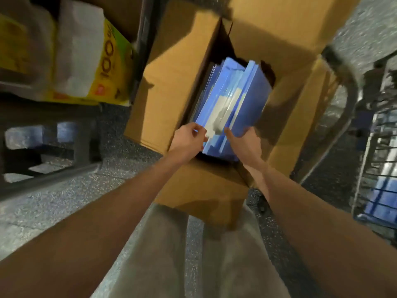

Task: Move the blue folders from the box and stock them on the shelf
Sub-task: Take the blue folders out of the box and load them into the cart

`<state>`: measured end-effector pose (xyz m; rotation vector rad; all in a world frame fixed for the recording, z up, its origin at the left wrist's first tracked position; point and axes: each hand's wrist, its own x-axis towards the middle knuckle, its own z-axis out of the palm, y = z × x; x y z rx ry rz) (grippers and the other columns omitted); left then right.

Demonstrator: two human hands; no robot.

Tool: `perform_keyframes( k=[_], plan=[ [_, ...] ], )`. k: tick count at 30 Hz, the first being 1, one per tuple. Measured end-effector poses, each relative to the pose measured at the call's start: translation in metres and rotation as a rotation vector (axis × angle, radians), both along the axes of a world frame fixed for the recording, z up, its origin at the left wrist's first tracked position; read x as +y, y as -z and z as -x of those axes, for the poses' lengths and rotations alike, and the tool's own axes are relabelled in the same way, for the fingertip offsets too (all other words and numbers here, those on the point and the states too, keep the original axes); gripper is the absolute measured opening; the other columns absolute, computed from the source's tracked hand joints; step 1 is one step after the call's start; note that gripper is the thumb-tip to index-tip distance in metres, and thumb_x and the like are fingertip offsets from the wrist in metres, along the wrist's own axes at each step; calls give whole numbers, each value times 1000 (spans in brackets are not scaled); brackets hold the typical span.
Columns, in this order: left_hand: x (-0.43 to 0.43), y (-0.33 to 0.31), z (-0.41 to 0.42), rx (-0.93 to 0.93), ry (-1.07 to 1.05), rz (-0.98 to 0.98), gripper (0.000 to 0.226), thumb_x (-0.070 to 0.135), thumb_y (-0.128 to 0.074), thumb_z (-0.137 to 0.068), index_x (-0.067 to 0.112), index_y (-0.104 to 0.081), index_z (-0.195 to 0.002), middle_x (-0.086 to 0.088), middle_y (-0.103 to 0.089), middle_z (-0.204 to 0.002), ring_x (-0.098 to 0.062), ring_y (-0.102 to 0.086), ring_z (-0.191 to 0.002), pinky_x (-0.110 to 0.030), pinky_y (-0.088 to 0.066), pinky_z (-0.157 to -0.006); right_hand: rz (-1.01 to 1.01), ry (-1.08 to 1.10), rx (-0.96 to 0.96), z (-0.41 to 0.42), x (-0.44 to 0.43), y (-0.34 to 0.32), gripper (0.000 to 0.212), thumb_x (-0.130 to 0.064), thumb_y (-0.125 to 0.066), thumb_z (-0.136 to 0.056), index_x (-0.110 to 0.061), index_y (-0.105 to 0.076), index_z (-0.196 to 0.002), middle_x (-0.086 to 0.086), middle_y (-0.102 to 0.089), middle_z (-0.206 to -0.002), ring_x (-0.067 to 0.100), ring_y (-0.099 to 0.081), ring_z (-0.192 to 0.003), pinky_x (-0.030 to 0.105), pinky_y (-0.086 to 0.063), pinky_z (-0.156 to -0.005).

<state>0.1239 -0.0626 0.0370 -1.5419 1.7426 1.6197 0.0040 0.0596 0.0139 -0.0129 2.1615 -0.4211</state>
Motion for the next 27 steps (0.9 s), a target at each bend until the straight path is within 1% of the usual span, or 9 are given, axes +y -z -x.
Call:
perform_keyframes(
  k=[3,5,9,11,14,17,20,22,27],
  plan=[
    [7,48,-3,-7,-50,-13,19,25,-50,-102,13,-65,-103,0,-75,-90,-4,-67,-54,-14,-45,-48,-20,1,6,5,-7,53,98,-72,-64,-79,-7,-35,-146,12,-50,-143,33,-51,-129,43,-46,-101],
    [12,69,-5,-1,-67,-2,19,26,-50,-102,15,-65,-100,3,-75,-85,-6,-67,-53,-20,-48,-53,-20,3,28,8,-11,78,108,-79,-64,-70,-7,-35,-145,12,-48,-142,34,-50,-129,50,-45,-104],
    [16,89,-7,1,-97,22,23,25,-50,-103,8,-66,-108,1,-73,-85,-6,-67,-57,-12,-45,-48,-31,26,68,12,-17,110,113,-80,-66,-65,-9,-30,-145,13,-39,-145,35,-45,-131,54,-42,-106],
    [16,92,-7,-12,-79,20,23,23,-49,-104,8,-65,-110,-1,-73,-90,-7,-67,-61,-10,-44,-47,-16,37,71,15,-15,113,104,-74,-70,-69,-11,-33,-143,12,-41,-142,33,-47,-128,48,-43,-104],
    [13,89,-9,-30,-64,17,23,24,-49,-105,9,-65,-114,-1,-73,-96,-8,-68,-69,-8,-44,-48,28,73,101,17,0,107,91,-50,-79,-76,-9,-35,-145,13,-46,-141,31,-49,-127,39,-41,-101],
    [8,84,-9,-20,-60,13,21,23,-49,-105,11,-65,-111,-1,-72,-96,-11,-68,-74,-7,-45,-50,-26,132,187,19,18,94,93,-33,-78,-77,-7,-27,-151,18,-49,-141,37,-51,-126,44,-46,-103],
    [1,84,-6,-5,-45,23,20,23,-50,-104,12,-66,-108,-2,-74,-93,-9,-68,-70,-8,-44,-49,-66,235,263,30,34,87,86,-31,-74,-84,-2,-26,-150,23,-55,-135,41,-55,-122,47,-48,-101],
    [-3,86,-4,1,-27,24,21,23,-49,-104,12,-65,-111,-2,-74,-95,-4,-66,-70,-7,-43,-48,-92,237,239,39,40,87,76,-32,-71,-89,-2,-31,-146,23,-58,-131,40,-59,-118,47,-51,-98],
    [-6,85,-2,8,-7,37,19,24,-48,-104,15,-65,-107,0,-74,-92,-9,-69,-69,-10,-45,-49,-88,182,240,43,43,77,47,-23,-63,-97,-1,-44,-133,21,-61,-125,36,-63,-112,37,-52,-92]
  ],
)
